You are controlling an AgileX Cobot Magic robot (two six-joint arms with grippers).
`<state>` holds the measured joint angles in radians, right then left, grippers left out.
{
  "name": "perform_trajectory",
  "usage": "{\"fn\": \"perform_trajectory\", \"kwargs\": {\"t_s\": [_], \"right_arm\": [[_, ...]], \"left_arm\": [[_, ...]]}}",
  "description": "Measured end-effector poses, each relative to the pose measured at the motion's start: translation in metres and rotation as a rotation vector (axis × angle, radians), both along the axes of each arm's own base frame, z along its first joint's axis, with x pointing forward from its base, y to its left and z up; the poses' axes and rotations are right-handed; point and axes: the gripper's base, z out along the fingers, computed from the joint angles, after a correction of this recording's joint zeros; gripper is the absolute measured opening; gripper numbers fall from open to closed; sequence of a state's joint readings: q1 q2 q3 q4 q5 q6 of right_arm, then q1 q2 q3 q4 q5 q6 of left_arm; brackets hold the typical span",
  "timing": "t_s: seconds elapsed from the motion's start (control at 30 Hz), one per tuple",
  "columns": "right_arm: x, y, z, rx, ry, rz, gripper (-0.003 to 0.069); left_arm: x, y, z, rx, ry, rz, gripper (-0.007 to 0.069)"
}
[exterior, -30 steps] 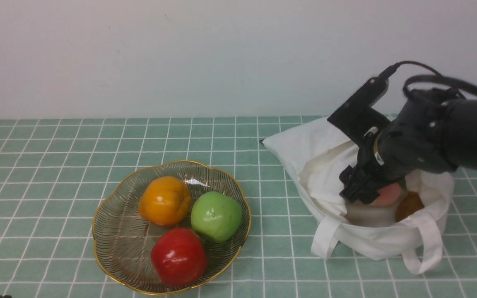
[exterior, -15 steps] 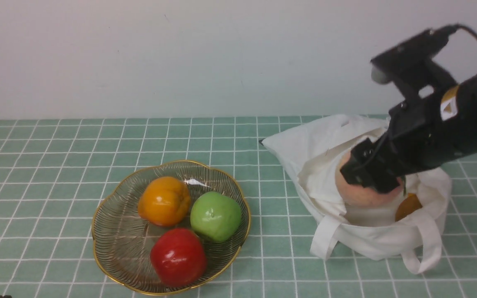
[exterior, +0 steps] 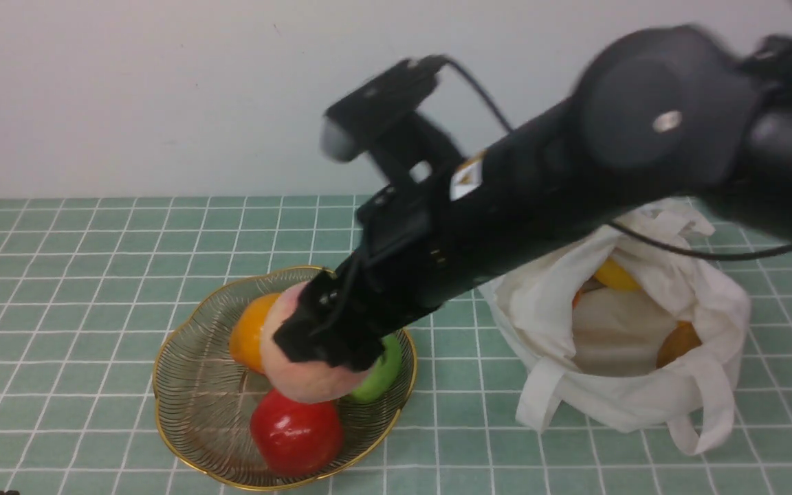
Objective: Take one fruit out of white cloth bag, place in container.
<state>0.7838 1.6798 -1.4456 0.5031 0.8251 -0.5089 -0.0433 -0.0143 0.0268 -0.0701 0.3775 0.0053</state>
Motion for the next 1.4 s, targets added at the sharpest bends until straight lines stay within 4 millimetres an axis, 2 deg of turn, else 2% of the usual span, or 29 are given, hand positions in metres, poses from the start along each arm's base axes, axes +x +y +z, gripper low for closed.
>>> {"fn": "perform_trajectory", "kwargs": {"t_s": [0.03,0.2,0.43,0.57,0.7,0.93,1.17,1.23,1.33,1.4], "right_arm": [[0.005,0.014,-0.008,0.002,-0.004,0.007,0.0549],[0.030,0.052,-0.038,-0.002,-0.002,0.008,0.0549],[0.054,0.093,-0.074,-0.010,0.005,0.024,0.0549],[0.059,0.103,-0.091,-0.021,0.034,0.006,0.0549],[0.062,0.102,-0.099,-0.058,0.048,-0.033,0.0551],[0.064,0.101,-0.091,-0.092,0.060,-0.061,0.0648],[0.064,0.102,-0.069,-0.099,0.067,-0.043,0.0662],[0.063,0.101,-0.059,-0.112,0.083,-0.057,0.0643],[0.063,0.094,-0.036,-0.147,0.078,-0.097,0.0566],[0.061,0.079,-0.002,-0.204,0.025,-0.156,0.0393]], "left_arm": [[0.000,0.000,0.000,0.000,0.000,0.000,-0.0008],[0.000,0.000,0.000,0.000,0.000,0.000,-0.0008],[0.000,0.000,0.000,0.000,0.000,0.000,-0.0008],[0.000,0.000,0.000,0.000,0.000,0.000,-0.0008],[0.000,0.000,0.000,0.000,0.000,0.000,-0.0008],[0.000,0.000,0.000,0.000,0.000,0.000,-0.0008],[0.000,0.000,0.000,0.000,0.000,0.000,-0.0008],[0.000,0.000,0.000,0.000,0.000,0.000,-0.0008],[0.000,0.000,0.000,0.000,0.000,0.000,-0.0008],[0.000,0.000,0.000,0.000,0.000,0.000,-0.0008]]}}
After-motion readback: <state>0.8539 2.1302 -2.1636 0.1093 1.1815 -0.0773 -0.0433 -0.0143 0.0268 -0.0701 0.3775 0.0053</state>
